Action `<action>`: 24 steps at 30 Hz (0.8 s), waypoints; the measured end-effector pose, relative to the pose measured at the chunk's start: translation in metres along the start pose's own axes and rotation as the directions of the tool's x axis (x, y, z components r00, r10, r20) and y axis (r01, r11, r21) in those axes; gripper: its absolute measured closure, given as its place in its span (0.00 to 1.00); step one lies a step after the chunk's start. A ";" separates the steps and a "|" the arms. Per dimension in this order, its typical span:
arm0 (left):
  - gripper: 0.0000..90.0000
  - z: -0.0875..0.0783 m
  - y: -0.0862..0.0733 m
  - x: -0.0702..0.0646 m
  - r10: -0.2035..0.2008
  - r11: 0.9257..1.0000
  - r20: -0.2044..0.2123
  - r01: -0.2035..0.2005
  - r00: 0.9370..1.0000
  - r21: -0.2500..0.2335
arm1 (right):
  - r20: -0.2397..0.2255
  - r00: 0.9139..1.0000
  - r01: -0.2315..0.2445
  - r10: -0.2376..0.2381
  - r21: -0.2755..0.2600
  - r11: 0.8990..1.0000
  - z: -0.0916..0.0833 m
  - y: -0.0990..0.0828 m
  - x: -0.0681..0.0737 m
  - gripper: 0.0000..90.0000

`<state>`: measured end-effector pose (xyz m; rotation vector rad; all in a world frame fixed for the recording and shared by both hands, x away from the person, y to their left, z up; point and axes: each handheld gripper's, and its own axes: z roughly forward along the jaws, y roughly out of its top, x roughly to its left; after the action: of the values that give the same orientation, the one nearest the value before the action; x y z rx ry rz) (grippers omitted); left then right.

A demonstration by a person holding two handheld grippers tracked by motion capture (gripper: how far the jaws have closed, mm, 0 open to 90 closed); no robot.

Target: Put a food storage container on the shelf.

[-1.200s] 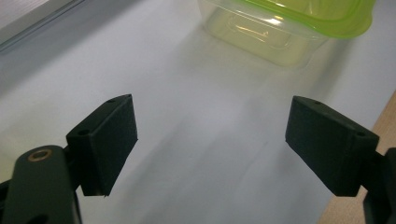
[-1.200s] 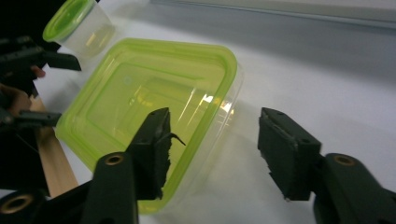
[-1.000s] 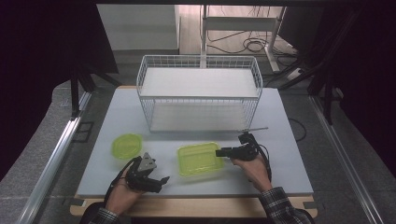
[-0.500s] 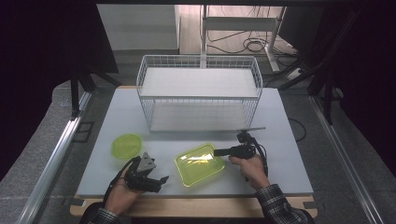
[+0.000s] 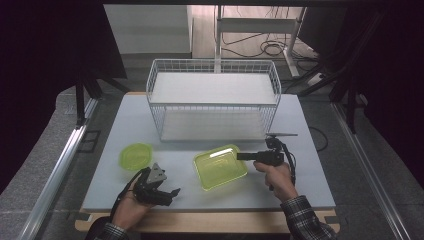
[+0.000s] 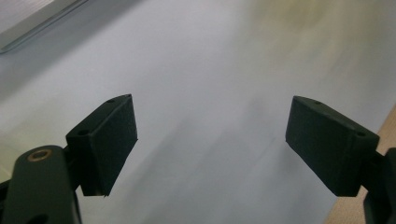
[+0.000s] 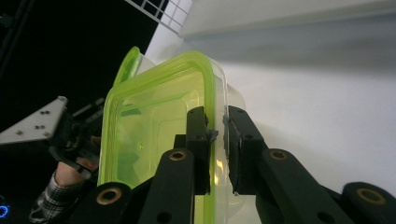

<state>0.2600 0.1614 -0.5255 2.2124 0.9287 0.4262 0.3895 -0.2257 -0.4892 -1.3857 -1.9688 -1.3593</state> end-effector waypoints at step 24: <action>0.03 0.008 -0.001 -0.001 0.014 1.000 0.026 -0.014 1.000 -0.001 | -0.038 0.998 0.045 -0.048 -0.069 0.997 -0.032 0.036 0.034 0.89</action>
<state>0.2625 0.1577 -0.5320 2.2198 0.9001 0.4029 0.3994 -0.2342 -0.4318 -1.3397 -1.9576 -1.4767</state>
